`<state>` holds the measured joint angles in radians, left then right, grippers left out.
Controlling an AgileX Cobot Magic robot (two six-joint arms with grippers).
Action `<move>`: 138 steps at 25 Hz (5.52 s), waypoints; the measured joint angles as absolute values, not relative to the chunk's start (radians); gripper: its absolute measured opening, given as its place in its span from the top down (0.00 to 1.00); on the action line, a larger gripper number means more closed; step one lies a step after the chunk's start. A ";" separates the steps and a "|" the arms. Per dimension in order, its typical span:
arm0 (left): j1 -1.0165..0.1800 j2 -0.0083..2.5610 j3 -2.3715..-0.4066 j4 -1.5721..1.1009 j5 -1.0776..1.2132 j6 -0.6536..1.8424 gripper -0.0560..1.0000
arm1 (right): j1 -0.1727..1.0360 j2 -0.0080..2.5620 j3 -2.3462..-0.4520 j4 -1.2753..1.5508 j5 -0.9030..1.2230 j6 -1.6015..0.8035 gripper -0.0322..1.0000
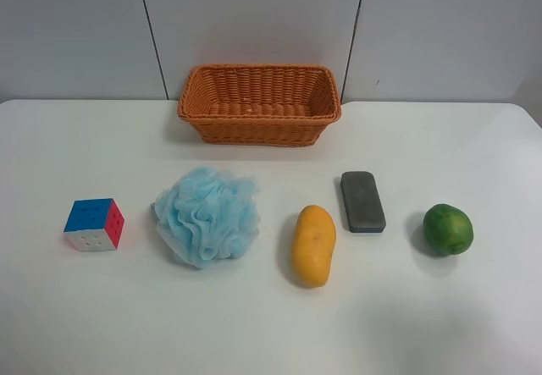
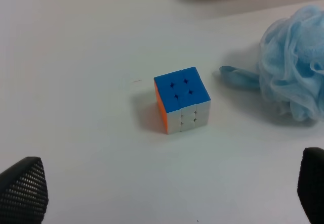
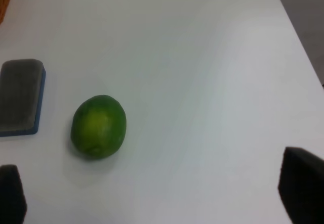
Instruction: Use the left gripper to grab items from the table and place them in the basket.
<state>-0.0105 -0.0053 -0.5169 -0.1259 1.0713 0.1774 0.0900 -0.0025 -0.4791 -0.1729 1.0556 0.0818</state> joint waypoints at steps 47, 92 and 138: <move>-0.051 0.789 -0.985 -0.150 1.193 0.074 0.01 | 0.090 -0.003 -0.479 -0.173 1.056 0.082 0.01; -0.674 1.565 -1.205 -0.025 0.949 -0.525 0.01 | 0.090 -0.003 -0.479 -0.173 1.056 0.082 0.01; -0.577 2.020 -1.232 -0.049 0.790 -0.428 0.40 | 0.090 -0.003 -0.479 -0.173 1.056 0.082 0.01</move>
